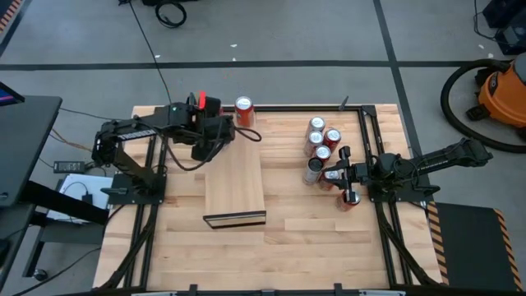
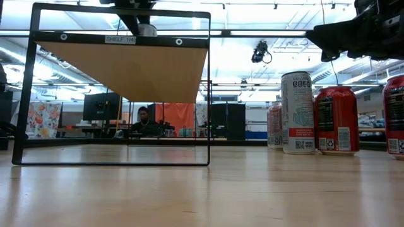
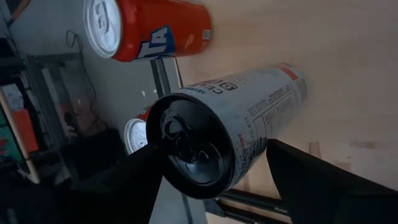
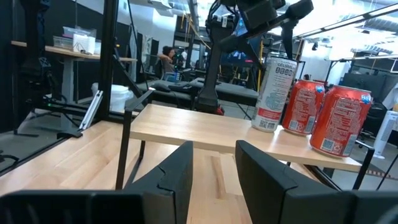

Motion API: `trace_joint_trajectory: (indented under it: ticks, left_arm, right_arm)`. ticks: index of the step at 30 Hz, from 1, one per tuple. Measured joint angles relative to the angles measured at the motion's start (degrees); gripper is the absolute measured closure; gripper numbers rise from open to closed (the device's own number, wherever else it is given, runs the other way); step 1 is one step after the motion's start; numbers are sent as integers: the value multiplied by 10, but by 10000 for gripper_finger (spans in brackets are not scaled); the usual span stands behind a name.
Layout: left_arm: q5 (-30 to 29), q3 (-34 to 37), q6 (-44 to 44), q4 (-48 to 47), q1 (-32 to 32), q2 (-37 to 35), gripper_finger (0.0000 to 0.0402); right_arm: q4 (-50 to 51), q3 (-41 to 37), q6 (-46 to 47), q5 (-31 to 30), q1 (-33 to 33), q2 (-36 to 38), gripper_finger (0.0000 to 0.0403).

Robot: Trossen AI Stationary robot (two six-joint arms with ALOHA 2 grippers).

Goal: Place canned beverage on shelf
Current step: Put the top white and black soda can on the shelf

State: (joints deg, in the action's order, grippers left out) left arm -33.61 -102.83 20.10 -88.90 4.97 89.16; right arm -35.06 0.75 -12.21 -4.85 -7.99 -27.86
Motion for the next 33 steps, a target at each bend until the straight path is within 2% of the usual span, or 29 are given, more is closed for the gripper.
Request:
trace_joint_trajectory:
  ticks: [6,13,18,28,33]
  left_arm:
    - [-1,0,-66,0,0,1,114]
    - [-3,0,-193,1,-7,2,114]
    - [-9,1,-250,22,-11,2,114]
    - [-26,2,-316,53,-16,3,114]
    - [-26,2,-255,56,-17,3,114]
  right_arm:
    - [0,0,0,0,0,0,273]
    - [0,0,0,0,0,0,273]
    - [0,0,0,0,0,0,273]
    - [0,0,0,-1,0,0,273]
    - [0,0,0,0,0,0,273]
